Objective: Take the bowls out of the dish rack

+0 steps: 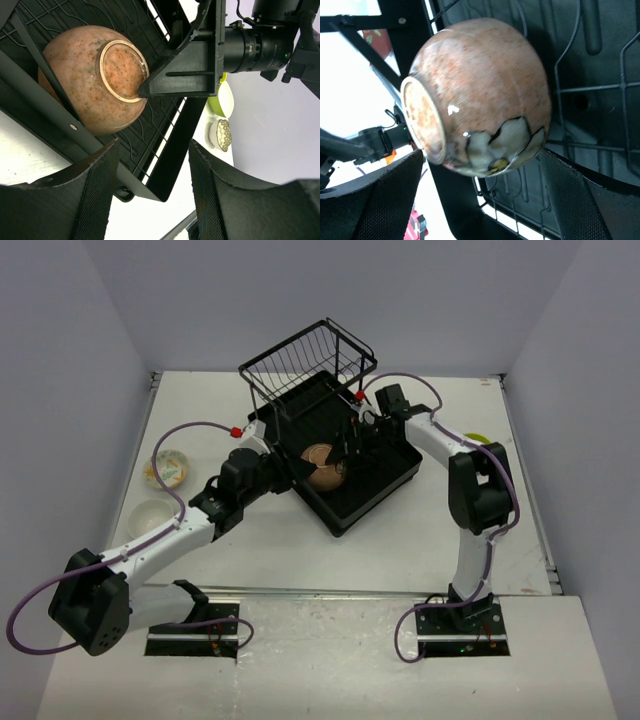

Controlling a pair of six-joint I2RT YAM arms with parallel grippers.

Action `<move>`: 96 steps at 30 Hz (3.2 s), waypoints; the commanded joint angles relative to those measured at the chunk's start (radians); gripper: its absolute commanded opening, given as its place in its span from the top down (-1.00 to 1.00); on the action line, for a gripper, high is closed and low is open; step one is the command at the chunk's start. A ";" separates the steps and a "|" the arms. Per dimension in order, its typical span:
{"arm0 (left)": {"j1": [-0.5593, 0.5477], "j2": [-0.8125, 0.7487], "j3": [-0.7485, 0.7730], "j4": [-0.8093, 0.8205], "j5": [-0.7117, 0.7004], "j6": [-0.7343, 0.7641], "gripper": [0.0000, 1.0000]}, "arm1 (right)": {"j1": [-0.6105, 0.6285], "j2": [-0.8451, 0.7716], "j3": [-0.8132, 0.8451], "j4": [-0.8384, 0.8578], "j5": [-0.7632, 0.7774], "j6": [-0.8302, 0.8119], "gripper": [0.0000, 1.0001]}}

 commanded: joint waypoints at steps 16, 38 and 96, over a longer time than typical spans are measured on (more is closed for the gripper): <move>-0.008 0.003 0.031 -0.012 -0.009 0.040 -0.17 | 0.015 -0.013 0.031 0.080 -0.032 0.007 -0.70; -0.008 0.006 0.030 -0.024 -0.009 0.054 -0.17 | 0.024 -0.029 -0.046 0.310 -0.276 0.148 -0.61; -0.008 0.000 0.023 -0.052 0.008 0.080 -0.18 | 0.106 0.152 0.100 0.625 -0.328 0.428 -0.57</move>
